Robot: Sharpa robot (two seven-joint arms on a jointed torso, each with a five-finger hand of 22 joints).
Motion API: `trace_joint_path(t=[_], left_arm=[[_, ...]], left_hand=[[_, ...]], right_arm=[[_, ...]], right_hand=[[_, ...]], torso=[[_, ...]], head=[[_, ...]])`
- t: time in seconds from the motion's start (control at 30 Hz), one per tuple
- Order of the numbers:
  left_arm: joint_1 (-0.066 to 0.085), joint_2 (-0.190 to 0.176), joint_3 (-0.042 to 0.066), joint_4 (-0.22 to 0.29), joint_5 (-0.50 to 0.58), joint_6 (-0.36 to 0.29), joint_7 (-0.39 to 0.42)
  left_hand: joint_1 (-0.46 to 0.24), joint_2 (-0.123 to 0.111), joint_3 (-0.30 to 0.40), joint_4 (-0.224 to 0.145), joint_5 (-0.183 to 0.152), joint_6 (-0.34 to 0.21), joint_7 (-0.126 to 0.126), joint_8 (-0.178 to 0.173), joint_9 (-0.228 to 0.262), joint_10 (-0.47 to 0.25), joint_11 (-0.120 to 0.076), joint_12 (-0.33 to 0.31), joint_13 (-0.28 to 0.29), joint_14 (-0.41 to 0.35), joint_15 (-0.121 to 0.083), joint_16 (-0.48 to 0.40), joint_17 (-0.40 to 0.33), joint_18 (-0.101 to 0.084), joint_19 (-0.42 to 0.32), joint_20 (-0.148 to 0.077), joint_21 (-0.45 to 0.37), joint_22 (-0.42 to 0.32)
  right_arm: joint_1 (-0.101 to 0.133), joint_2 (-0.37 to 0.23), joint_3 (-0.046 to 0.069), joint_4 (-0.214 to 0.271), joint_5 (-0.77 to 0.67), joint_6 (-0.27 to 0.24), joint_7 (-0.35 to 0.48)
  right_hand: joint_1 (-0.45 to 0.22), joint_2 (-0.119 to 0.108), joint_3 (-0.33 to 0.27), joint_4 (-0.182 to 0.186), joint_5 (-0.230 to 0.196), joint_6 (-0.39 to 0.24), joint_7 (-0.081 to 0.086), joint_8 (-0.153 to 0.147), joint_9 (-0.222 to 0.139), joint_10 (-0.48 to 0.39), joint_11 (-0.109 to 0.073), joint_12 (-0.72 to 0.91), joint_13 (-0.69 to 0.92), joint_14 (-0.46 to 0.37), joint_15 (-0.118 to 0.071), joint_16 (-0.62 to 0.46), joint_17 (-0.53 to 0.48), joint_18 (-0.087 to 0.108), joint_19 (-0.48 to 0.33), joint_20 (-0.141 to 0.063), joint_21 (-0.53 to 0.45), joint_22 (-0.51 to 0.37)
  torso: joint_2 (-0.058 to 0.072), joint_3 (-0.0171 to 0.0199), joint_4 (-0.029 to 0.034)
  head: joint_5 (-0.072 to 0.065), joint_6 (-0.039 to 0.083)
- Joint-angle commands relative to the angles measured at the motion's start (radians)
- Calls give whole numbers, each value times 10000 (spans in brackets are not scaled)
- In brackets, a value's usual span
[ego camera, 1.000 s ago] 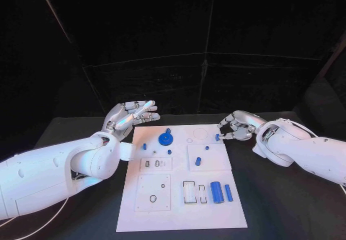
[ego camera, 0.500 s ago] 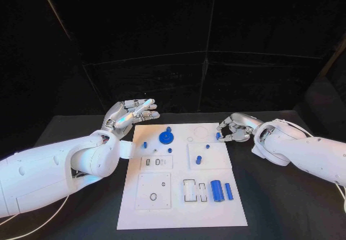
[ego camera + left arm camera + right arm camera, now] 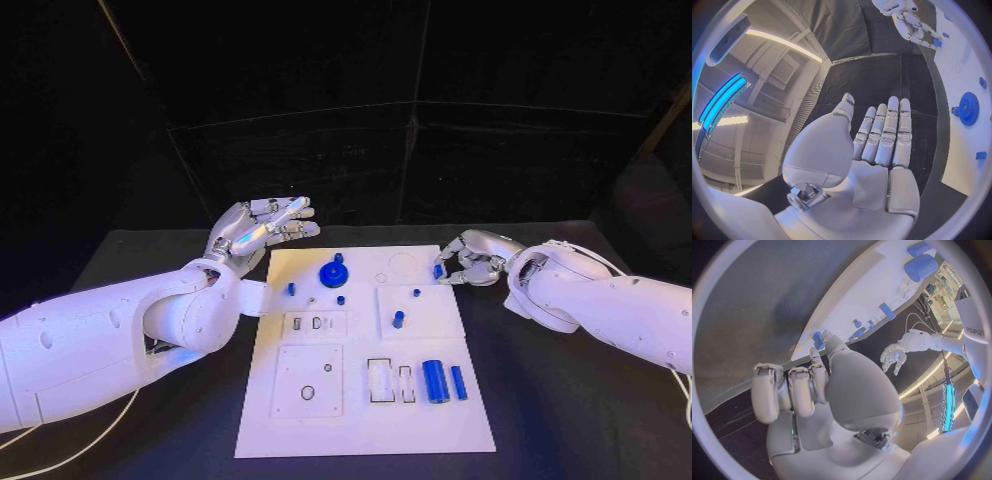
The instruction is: Assemble the parts on the task board
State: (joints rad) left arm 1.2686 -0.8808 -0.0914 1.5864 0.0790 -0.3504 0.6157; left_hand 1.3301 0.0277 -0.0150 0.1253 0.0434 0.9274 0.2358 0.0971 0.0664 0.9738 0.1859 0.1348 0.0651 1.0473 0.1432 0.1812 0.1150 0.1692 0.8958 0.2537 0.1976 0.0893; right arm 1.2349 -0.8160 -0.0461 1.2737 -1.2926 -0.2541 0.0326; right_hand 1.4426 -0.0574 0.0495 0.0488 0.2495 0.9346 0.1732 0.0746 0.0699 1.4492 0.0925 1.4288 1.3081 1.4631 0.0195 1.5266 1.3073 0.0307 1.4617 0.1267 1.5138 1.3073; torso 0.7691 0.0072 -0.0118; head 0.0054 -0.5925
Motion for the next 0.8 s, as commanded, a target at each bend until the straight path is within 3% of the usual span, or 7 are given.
trace_joint_path(t=[0.03, 0.43, 0.53, 0.8], left_arm=[[16, 15, 11, -2, -53, 123, 89], [15, 28, 11, -21, -53, 135, 60], [15, 30, 11, -28, -53, 132, 44], [15, 30, 11, -30, -53, 138, 26]], left_hand=[[17, 91, -10, -52, 44, 65, 1, -41, 2, 82, -2, -46, -1, 1, 2, -60, -14, 133, 62, 12, -63, -16], [17, 94, -13, -57, 44, 67, 2, -44, 1, 85, -2, -48, -2, 2, 1, -65, -14, 133, 64, 12, -66, -18], [15, 95, -16, -60, 44, 67, 6, -47, 0, 86, -1, -51, -2, 2, 1, -69, -15, 133, 65, 12, -69, -20], [15, 95, -16, -60, 44, 67, 6, -47, 0, 86, -1, -51, -2, 2, 1, -69, -15, 133, 65, 12, -69, -20]], right_arm=[[8, 44, 1, -37, -100, 34, -32], [7, 176, 3, -159, 42, -131, -78], [7, 205, 3, -179, 60, -180, -118], [6, 264, 3, -200, 71, -243, -140]], right_hand=[[7, 139, -1, -63, -57, 100, -9, 59, 14, 9, -73, -5, 1022, 841, -67, -20, 1583, 38, -7, -17, -45, 1235], [-73, 357, 47, -77, -188, 373, -61, 157, 27, 72, -117, 56, 1091, 852, -102, -5, 1622, 25, 38, -45, -23, 1289], [-69, 473, 125, -110, -415, 570, -114, 248, 40, 132, -162, 123, 1167, 863, -138, 15, 1666, 14, 76, -73, -2, 1338], [-85, 591, 237, -151, -483, 854, -211, 374, 53, 198, -244, 193, 1247, 877, -203, 39, 1722, -6, 144, -127, 35, 1424]], torso=[[-1, 4, 1], [-2, 6, 6], [-3, 6, 0], [-1, 4, -3]], head=[[-1, -3], [9, -10], [21, -20], [34, -27]])
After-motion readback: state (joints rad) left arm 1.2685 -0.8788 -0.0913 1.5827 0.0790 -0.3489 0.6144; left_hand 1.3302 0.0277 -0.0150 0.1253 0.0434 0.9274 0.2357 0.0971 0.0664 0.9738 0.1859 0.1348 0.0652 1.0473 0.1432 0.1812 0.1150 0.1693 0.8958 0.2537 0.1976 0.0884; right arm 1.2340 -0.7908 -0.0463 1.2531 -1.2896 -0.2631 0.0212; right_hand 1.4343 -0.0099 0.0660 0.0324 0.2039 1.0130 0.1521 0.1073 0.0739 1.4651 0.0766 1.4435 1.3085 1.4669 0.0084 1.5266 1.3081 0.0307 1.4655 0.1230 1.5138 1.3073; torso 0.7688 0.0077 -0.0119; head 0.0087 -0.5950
